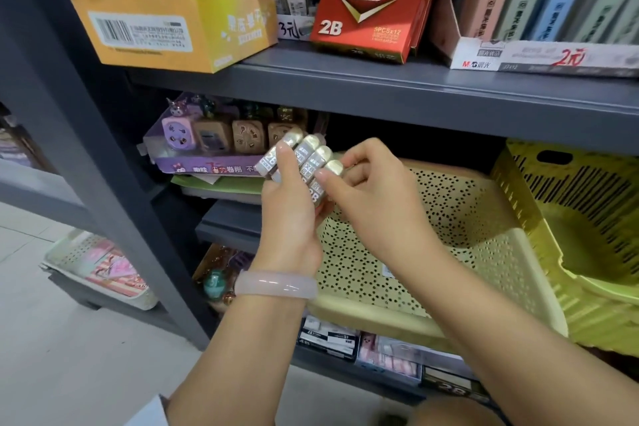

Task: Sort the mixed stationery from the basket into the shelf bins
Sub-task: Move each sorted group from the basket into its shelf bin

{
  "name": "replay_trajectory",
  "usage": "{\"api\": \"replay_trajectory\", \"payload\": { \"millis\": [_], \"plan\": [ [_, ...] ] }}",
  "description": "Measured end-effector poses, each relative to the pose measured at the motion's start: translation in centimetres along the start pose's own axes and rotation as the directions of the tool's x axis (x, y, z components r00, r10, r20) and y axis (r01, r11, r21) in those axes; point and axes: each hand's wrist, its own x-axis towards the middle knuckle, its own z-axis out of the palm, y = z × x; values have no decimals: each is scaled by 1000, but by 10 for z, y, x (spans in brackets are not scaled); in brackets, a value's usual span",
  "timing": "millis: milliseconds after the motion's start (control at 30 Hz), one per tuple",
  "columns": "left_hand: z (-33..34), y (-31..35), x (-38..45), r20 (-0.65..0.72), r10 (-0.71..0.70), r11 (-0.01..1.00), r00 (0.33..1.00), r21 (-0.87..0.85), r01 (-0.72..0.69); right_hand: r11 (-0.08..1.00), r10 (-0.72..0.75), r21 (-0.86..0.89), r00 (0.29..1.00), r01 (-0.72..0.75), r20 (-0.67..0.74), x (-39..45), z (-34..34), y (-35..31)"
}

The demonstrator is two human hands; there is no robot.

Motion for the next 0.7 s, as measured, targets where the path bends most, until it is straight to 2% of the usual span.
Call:
{"api": "replay_trajectory", "payload": {
  "millis": [133,233,267,333,400,467,500,633,700],
  "plan": [
    [0,1,4,-50,-27,999,998,-47,25,969,123,215,992,-122,8,1,-1,1],
    [-7,5,13,-121,-70,996,990,-68,62,891,192,414,981,-189,33,12,-11,7],
    [-11,8,16,-140,-93,993,986,-83,82,878,220,425,974,-219,47,19,-16,12],
    [-18,10,20,-171,-125,989,977,-94,110,895,306,301,944,-330,127,33,-23,25],
    [-23,9,22,-201,-135,990,970,-73,122,906,407,26,884,-423,229,49,-19,41],
    [-25,7,25,-203,-141,989,969,-64,131,873,483,-228,831,-432,274,64,-8,56],
    [-25,6,27,-199,-146,989,969,-66,135,854,507,-293,816,-430,278,70,0,62],
    [-27,6,33,-174,-157,986,972,-77,146,806,563,-397,775,-439,287,82,24,83],
    [-28,5,35,-154,-168,984,974,-87,156,785,599,-390,752,-482,275,82,30,89]
  ]
}}
